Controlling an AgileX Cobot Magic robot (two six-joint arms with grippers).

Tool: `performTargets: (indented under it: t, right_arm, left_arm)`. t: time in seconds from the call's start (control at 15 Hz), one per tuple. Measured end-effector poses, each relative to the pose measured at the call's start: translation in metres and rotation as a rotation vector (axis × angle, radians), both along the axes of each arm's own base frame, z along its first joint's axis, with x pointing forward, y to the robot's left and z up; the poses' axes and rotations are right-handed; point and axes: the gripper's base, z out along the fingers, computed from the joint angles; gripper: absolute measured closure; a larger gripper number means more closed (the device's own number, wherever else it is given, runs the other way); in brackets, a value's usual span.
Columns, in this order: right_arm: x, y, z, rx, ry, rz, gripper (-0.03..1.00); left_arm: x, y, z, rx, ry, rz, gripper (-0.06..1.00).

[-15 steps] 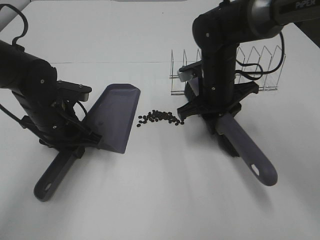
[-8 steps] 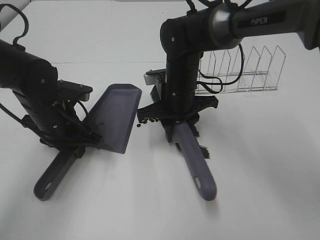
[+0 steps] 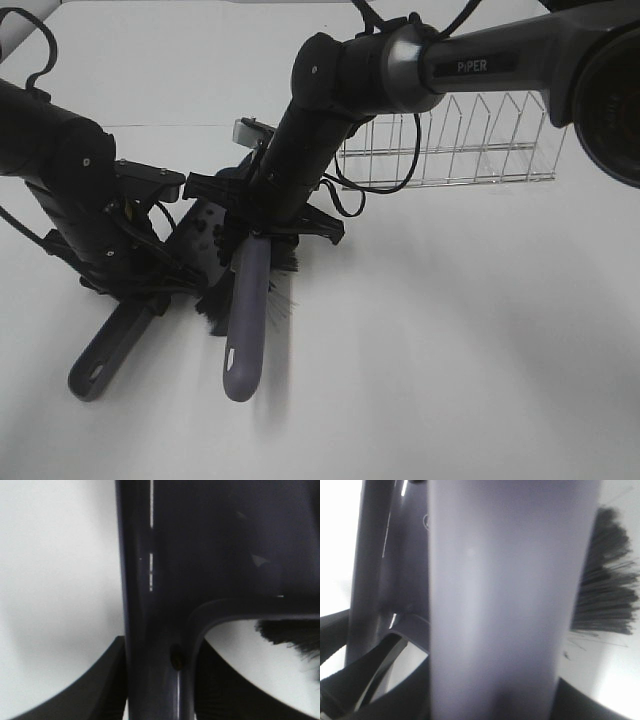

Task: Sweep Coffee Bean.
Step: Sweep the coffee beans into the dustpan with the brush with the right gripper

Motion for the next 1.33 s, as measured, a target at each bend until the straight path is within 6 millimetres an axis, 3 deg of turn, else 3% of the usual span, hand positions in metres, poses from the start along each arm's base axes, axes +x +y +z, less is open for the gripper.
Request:
performTargets:
  t: [0.27,0.6,0.87,1.07,1.13,1.33]
  right_arm:
    - [-0.001,0.000,0.003,0.006,-0.001,0.026,0.69]
    - [-0.002,-0.006,0.041,-0.042,-0.077,0.110,0.69]
    - [-0.007,-0.015,0.040,-0.147,-0.042,0.184,0.69]
    - [-0.007,-0.030,0.051,-0.295,-0.074,0.240,0.69]
    - [-0.007,-0.045,0.065,-0.437,-0.112,0.283,0.69]
    - [0.000,-0.060,0.070,-0.612,-0.178,0.327,0.69]
  left_arm:
    - [0.000,0.000,0.000,0.000,0.000,0.000,0.63]
    - [0.000,0.000,0.000,0.001,0.001,-0.004,0.63]
    - [0.000,0.000,0.000,0.000,0.000,-0.004,0.63]
    - [0.000,0.000,0.000,0.000,0.000,-0.004,0.63]
    - [0.000,0.000,0.000,0.001,0.000,-0.008,0.63]
    - [0.000,0.000,0.000,0.001,0.000,-0.008,0.63]
